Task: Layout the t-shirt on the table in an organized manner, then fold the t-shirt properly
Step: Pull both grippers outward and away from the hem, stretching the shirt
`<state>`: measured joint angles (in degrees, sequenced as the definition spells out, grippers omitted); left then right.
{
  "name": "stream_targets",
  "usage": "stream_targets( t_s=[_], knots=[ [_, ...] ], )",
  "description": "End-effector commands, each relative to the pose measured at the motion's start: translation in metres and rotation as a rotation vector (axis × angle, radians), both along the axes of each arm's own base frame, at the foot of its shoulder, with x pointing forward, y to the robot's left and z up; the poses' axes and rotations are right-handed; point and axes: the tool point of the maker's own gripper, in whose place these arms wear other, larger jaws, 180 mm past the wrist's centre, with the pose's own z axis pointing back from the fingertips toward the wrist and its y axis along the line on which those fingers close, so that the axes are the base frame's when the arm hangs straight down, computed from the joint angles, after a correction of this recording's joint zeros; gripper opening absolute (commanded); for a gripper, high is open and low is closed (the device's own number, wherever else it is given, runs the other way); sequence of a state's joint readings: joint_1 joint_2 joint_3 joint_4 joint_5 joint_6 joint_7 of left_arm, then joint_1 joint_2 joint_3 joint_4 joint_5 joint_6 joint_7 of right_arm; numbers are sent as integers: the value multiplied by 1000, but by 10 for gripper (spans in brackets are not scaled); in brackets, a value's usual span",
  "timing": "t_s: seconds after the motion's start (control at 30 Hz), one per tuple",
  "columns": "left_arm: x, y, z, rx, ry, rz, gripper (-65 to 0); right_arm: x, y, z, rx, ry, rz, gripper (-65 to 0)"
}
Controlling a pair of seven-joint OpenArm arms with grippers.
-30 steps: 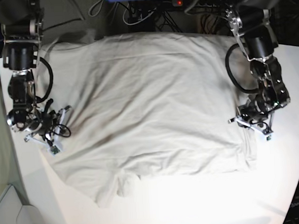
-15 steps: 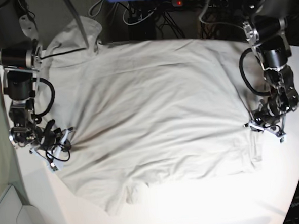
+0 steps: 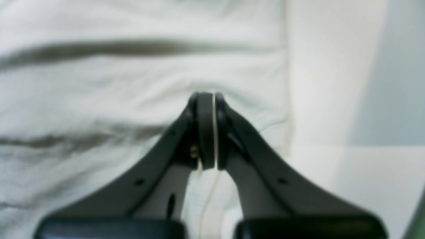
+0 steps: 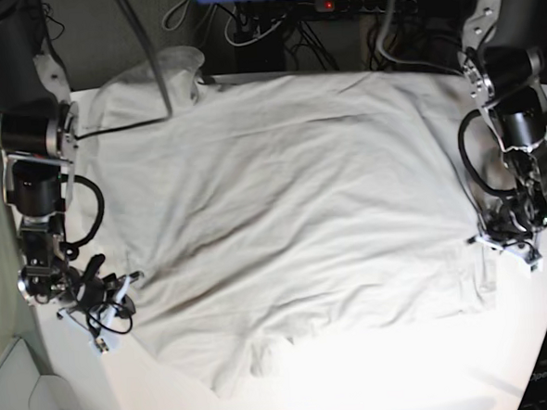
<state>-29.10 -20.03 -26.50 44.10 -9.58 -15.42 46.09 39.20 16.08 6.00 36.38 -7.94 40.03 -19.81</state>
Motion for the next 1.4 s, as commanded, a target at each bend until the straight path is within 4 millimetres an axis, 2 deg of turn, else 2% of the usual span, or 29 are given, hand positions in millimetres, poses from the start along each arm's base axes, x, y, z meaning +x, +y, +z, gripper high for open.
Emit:
stream_targets(
  t_s=[0.0, 0.07, 0.17, 0.27, 0.33, 0.43, 0.53, 0.6, 0.73, 0.87, 1.0, 1.3, 1.37],
  knots=[
    [15, 14, 33, 40, -77, 5, -524, 13, -8, 25, -14, -57, -8, -650],
    [8, 15, 40, 67, -71, -10, -524, 13, -11, 31, -47, -55, -6, -650],
    [3, 13, 61, 120, -93, -34, -524, -1, -14, 29, -113, -26, 0, -650],
    [-4, 9, 83, 167, -98, -60, -524, -23, -15, 22, -184, 8, 9, -650],
    [-10, -6, 87, 161, -80, -81, -524, -39, -3, 14, -204, 18, 30, -650],
    [-32, -18, 74, 127, -47, -64, -524, -62, 11, 1, -215, 34, 52, -650],
    [-53, -35, 49, 89, 1, -69, -524, -77, 22, -13, -201, 58, 66, -650],
    [-69, -41, 30, 74, 48, -73, -524, -79, 27, -16, -191, 64, 70, -650],
    [-96, -42, 5, 69, 118, -78, -524, -77, 30, -15, -185, 57, 72, -650],
    [-101, -42, -8, 64, 117, -73, -524, -72, 31, -14, -175, 57, 70, -650],
    [-103, -42, -25, 38, 132, -61, -524, -63, 29, -22, -152, 95, 61, -650],
    [-97, -40, -53, -10, 126, -26, -524, -46, 33, -31, -79, 109, 54, -650],
    [-101, -32, -59, -8, 139, -14, -524, -44, 34, -33, -65, 118, 52, -650]
  ],
)
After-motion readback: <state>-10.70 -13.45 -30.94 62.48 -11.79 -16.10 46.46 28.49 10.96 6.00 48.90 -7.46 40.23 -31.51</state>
